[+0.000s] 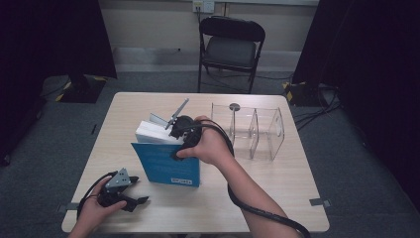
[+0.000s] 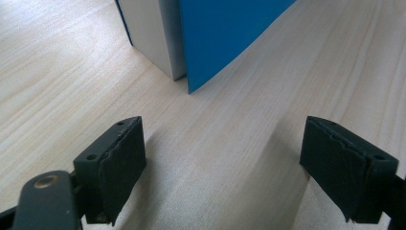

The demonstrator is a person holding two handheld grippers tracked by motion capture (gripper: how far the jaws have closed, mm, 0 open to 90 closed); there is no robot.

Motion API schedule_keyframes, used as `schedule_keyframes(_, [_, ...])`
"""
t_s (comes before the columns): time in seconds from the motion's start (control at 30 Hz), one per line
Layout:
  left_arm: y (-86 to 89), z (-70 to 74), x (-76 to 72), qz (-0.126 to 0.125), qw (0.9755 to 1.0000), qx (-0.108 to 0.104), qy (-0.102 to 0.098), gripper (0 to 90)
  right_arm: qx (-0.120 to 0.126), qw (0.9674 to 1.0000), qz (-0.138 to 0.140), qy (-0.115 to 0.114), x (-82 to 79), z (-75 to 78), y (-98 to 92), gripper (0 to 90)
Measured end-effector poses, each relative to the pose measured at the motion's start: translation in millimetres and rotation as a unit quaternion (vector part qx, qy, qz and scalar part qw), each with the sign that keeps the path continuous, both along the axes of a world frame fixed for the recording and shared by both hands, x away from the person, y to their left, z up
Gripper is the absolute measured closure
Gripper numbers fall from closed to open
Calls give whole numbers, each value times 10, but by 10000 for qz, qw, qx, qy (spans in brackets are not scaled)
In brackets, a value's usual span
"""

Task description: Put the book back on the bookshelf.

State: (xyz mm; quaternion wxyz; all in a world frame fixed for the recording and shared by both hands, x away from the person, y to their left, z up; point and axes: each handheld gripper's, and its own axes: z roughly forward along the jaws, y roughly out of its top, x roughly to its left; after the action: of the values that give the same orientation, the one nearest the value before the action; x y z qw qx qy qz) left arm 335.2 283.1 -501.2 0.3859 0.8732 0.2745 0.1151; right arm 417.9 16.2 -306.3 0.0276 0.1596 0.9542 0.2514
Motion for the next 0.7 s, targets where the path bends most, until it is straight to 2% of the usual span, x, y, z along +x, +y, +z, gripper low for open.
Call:
schedule_keyframes(0.27, [0,-1,0,-1,10000,0,1,152,-148,9997,-194,83,51,5,11,481])
schedule_keyframes(0.43, [2,0,0,-13,10000,1,5,152,-203,9996,-70,177,54,7,15,558])
schedule_keyframes(0.7, [3,0,2,-18,10000,3,1,152,-143,9993,-268,231,11,7,17,592])
